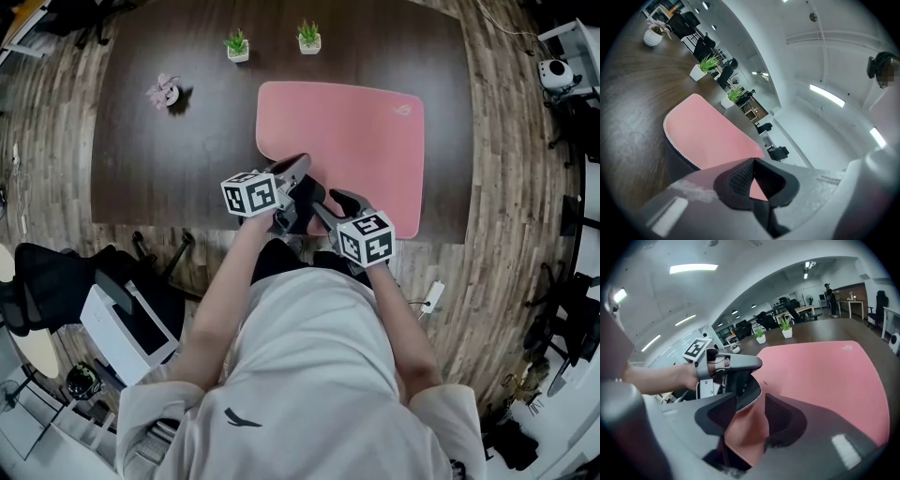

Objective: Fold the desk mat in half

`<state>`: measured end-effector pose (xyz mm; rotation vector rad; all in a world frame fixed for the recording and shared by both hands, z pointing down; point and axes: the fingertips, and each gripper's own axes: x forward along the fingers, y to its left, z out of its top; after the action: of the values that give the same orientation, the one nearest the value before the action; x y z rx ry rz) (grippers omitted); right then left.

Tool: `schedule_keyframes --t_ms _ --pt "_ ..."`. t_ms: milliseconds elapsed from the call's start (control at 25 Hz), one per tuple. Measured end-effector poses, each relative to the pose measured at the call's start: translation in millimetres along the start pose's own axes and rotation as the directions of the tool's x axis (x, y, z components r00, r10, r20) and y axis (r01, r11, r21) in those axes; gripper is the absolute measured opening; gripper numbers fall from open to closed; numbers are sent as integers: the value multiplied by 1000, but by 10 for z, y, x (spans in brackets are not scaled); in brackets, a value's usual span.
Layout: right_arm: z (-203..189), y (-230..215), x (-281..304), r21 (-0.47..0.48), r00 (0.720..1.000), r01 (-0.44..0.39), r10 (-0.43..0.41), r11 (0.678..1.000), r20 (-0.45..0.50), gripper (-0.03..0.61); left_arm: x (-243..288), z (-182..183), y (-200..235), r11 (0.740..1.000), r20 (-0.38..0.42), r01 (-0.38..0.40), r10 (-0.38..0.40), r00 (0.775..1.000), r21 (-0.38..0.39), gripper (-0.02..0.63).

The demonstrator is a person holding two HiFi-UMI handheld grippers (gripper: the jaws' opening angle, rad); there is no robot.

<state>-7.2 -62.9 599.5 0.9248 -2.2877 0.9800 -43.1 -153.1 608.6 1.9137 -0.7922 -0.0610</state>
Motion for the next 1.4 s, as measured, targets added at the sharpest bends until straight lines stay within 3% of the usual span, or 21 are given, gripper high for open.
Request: schedule_keyframes --t_ms 200,320,560,840,1400 --pt "-2 -7 162 94 999 -9 13 995 -35 183 -30 2 4 1000 2 16 -16 1000 -17 3" --pt "26 66 163 102 999 -43 45 994 -10 26 -51 11 -14 999 2 28 -28 1000 -18 5" --pt "84 107 76 77 999 -48 45 996 29 17 -146 79 -103 998 29 56 -56 998 -15 3" --pt "179 120 -98 49 997 -30 26 998 74 15 -334 155 -185 994 26 29 -32 999 105 3" --pt "305 -123 -672 103 974 51 -73 993 216 15 -561 160 -222 993 86 -2 -8 996 116 3"
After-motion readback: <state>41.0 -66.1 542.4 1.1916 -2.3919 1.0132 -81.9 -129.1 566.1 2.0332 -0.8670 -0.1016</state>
